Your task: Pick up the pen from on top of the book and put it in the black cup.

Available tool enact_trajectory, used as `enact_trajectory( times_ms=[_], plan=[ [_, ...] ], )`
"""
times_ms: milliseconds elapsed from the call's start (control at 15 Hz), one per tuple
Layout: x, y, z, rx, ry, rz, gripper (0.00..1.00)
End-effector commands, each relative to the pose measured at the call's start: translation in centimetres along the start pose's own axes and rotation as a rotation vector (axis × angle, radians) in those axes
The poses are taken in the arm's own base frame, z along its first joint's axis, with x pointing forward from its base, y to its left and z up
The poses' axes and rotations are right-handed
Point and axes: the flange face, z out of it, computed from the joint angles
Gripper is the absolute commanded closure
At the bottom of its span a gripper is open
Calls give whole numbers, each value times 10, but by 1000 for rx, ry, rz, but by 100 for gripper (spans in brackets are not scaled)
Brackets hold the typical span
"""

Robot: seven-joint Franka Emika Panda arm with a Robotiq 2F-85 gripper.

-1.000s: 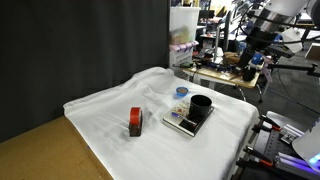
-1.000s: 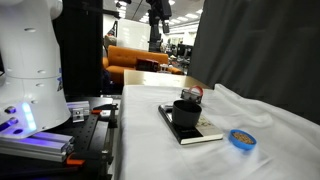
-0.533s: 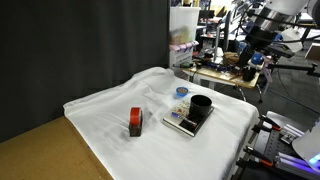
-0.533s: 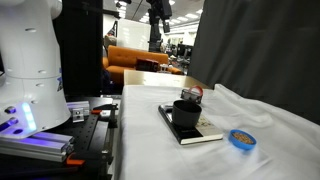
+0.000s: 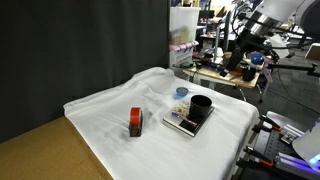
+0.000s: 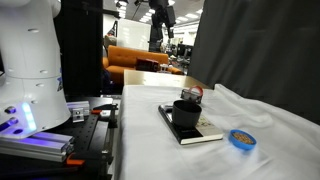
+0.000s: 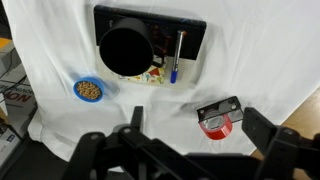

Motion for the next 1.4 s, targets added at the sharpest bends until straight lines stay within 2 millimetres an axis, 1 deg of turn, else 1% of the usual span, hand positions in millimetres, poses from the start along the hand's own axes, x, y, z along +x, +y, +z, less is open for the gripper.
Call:
enact_trajectory(
  times_ms=[0,133,200,333,600,733,1000,1333],
  plan=[
    [11,-19,15,53,-6,-14,0],
    [15,-30,18,73,-4,-32,0],
    [6,-24,15,46,-12,-36,0],
    [9,-29,17,56,-12,-45,0],
    [10,-29,17,56,-12,-45,0],
    [6,-27,18,42,-27,-46,0],
    [0,-20,37,23,-51,-72,0],
    [4,-12,70,27,-61,-71,0]
  ],
)
